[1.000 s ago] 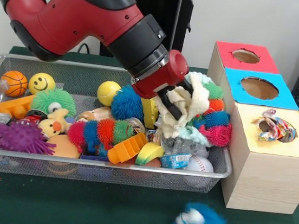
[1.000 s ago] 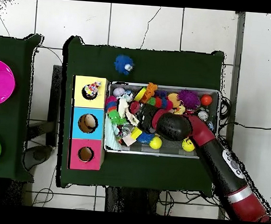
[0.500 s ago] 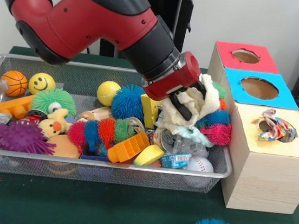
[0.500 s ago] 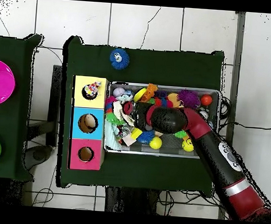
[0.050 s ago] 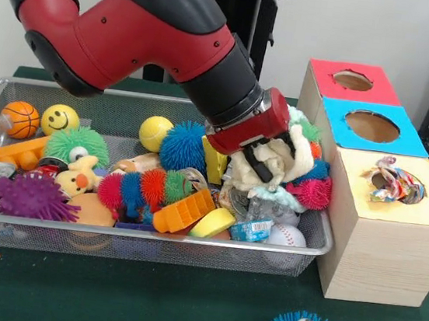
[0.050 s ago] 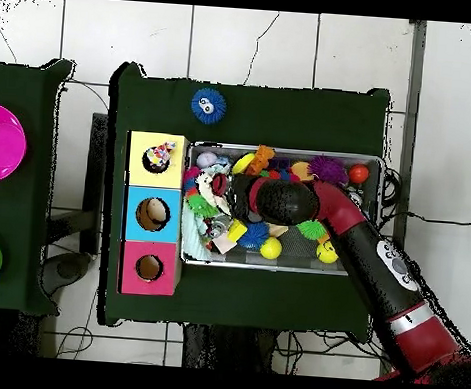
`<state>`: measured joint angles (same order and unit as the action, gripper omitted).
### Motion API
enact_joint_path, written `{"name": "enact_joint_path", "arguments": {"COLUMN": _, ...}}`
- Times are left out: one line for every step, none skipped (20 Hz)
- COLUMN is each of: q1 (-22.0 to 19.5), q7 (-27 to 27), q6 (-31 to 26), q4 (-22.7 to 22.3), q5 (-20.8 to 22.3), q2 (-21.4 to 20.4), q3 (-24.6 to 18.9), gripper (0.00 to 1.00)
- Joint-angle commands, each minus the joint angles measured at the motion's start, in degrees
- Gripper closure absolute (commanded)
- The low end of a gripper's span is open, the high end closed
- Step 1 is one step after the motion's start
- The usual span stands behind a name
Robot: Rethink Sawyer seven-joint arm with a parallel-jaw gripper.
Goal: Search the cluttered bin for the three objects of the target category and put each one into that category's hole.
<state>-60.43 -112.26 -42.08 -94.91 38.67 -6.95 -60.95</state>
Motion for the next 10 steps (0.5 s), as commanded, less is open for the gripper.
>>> {"name": "enact_joint_path", "arguments": {"q1": 2.3, "q7": 15.1, "q6": -8.4, "q4": 9.6, "q5": 2.5, "q2": -2.8, "q3": 8.6, "gripper": 1.0}}
{"name": "enact_joint_path", "arguments": {"q1": 2.6, "q7": 15.2, "q6": -9.1, "q4": 9.8, "q5": 2.6, "q2": -3.1, "q3": 8.9, "gripper": 1.0}}
{"name": "enact_joint_path", "arguments": {"q1": 2.9, "q7": 15.3, "q6": -9.9, "q4": 10.1, "q5": 2.6, "q2": -3.4, "q3": 9.2, "gripper": 1.0}}
{"name": "enact_joint_path", "arguments": {"q1": 3.3, "q7": 15.6, "q6": -10.6, "q4": 10.6, "q5": 2.7, "q2": -3.8, "q3": 9.7, "gripper": 1.0}}
{"name": "enact_joint_path", "arguments": {"q1": 3.7, "q7": 16.4, "q6": -11.7, "q4": 11.2, "q5": 2.8, "q2": -4.1, "q3": 10.1, "gripper": 1.0}}
{"name": "enact_joint_path", "arguments": {"q1": 4.0, "q7": 16.8, "q6": -12.9, "q4": 11.3, "q5": 2.7, "q2": -4.6, "q3": 10.6, "gripper": 1.0}}
{"name": "enact_joint_path", "arguments": {"q1": 4.1, "q7": 17.0, "q6": -13.3, "q4": 11.5, "q5": 2.7, "q2": -5.1, "q3": 10.9, "gripper": 1.0}}
{"name": "enact_joint_path", "arguments": {"q1": 4.3, "q7": 17.5, "q6": -14.0, "q4": 11.9, "q5": 2.9, "q2": -5.4, "q3": 11.3, "gripper": 1.0}}
{"name": "enact_joint_path", "arguments": {"q1": 4.5, "q7": 18.1, "q6": -14.7, "q4": 12.3, "q5": 3.0, "q2": -5.6, "q3": 11.5, "gripper": 1.0}}
{"name": "enact_joint_path", "arguments": {"q1": 4.6, "q7": 18.5, "q6": -15.0, "q4": 12.5, "q5": 3.2, "q2": -5.7, "q3": 11.6, "gripper": 1.0}}
